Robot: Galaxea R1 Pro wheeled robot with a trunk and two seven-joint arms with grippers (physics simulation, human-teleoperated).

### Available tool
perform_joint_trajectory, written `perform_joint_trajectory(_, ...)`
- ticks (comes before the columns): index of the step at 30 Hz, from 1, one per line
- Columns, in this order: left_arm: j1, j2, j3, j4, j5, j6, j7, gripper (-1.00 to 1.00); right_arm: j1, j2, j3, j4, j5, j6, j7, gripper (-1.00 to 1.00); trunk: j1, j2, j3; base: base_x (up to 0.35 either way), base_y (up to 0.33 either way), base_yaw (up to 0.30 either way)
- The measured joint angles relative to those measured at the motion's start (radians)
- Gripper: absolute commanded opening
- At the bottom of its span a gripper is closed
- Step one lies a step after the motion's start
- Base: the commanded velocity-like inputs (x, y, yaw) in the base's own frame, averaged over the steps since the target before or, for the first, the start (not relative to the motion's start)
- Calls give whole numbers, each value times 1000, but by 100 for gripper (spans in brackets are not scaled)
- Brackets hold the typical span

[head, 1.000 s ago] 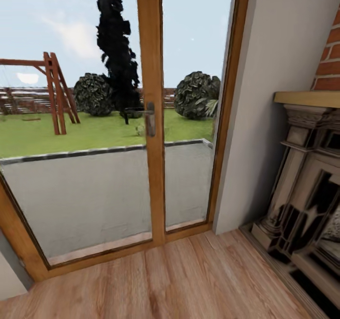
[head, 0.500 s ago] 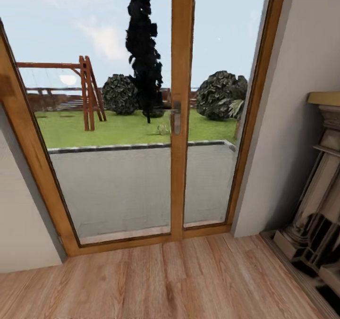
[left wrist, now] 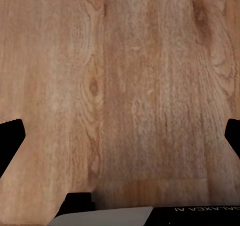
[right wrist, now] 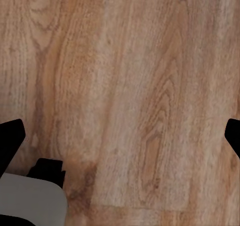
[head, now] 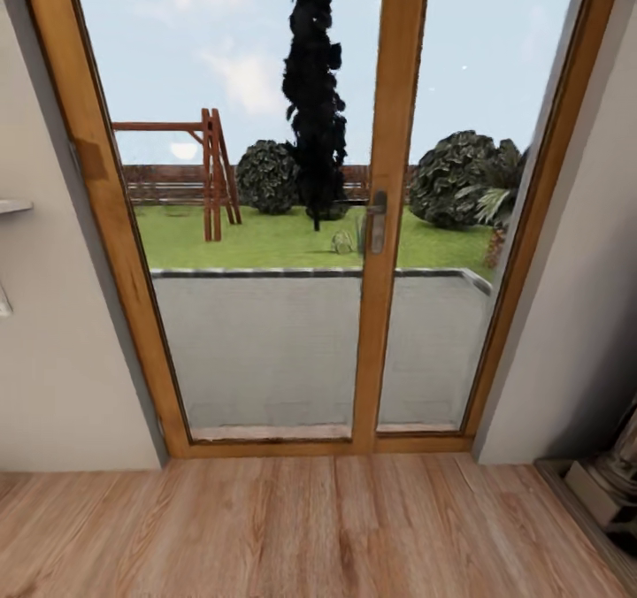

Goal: Turn on the radio receiver that's on the table in the living room.

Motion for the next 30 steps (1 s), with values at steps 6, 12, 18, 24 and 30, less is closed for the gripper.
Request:
perform_joint_trajectory(6, 0, 0, 0, 0, 0, -1, 0, 100, 0, 0, 0, 0, 1, 0, 0, 100, 0, 0, 0, 0, 0, 297)
perform_joint_trajectory(12, 0, 0, 0, 0, 0, -1, 0, 100, 0, 0, 0, 0, 1, 0, 0, 100, 0, 0, 0, 0, 0, 296)
perform_joint_trajectory(18, 0, 0, 0, 0, 0, -1, 0, 100, 0, 0, 0, 0, 1, 0, 0, 100, 0, 0, 0, 0, 0, 296)
perform_joint_trajectory(24, 0, 1, 0, 0, 0, -1, 0, 100, 0, 0, 0, 0, 1, 0, 0, 100, 0, 0, 0, 0, 0, 296)
perform_joint_trajectory(30, 0, 2, 0, 0, 0, -1, 0, 100, 0, 0, 0, 0, 1, 0, 0, 100, 0, 0, 0, -64, 45, 296)
